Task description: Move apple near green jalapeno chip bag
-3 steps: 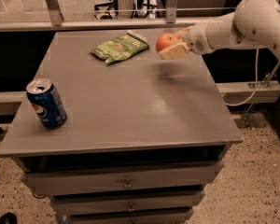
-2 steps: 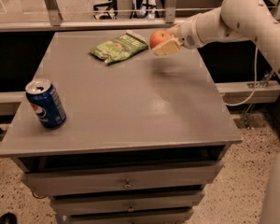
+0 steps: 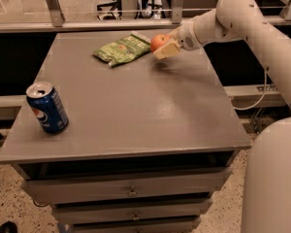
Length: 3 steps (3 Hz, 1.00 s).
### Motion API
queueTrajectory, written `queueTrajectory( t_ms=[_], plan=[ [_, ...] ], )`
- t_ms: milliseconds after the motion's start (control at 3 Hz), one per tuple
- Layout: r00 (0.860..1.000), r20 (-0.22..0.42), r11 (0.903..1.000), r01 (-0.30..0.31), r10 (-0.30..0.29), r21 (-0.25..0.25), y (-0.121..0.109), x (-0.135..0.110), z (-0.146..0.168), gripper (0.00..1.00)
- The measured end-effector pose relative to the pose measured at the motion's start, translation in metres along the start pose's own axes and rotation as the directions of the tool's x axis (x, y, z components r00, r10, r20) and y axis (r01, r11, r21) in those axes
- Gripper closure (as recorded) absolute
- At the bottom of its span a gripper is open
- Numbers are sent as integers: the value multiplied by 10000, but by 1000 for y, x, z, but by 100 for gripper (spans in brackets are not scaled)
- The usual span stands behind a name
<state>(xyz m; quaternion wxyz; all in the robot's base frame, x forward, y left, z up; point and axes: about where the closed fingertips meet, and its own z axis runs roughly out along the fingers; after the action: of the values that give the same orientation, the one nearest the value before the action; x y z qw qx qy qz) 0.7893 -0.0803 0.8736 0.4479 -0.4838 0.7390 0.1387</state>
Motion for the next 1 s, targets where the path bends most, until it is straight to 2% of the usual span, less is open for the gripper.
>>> queueTrajectory(
  t_ms=[1000],
  plan=[
    [9996,8,9992,-271,271,-281,-4,0,34,12]
  ],
)
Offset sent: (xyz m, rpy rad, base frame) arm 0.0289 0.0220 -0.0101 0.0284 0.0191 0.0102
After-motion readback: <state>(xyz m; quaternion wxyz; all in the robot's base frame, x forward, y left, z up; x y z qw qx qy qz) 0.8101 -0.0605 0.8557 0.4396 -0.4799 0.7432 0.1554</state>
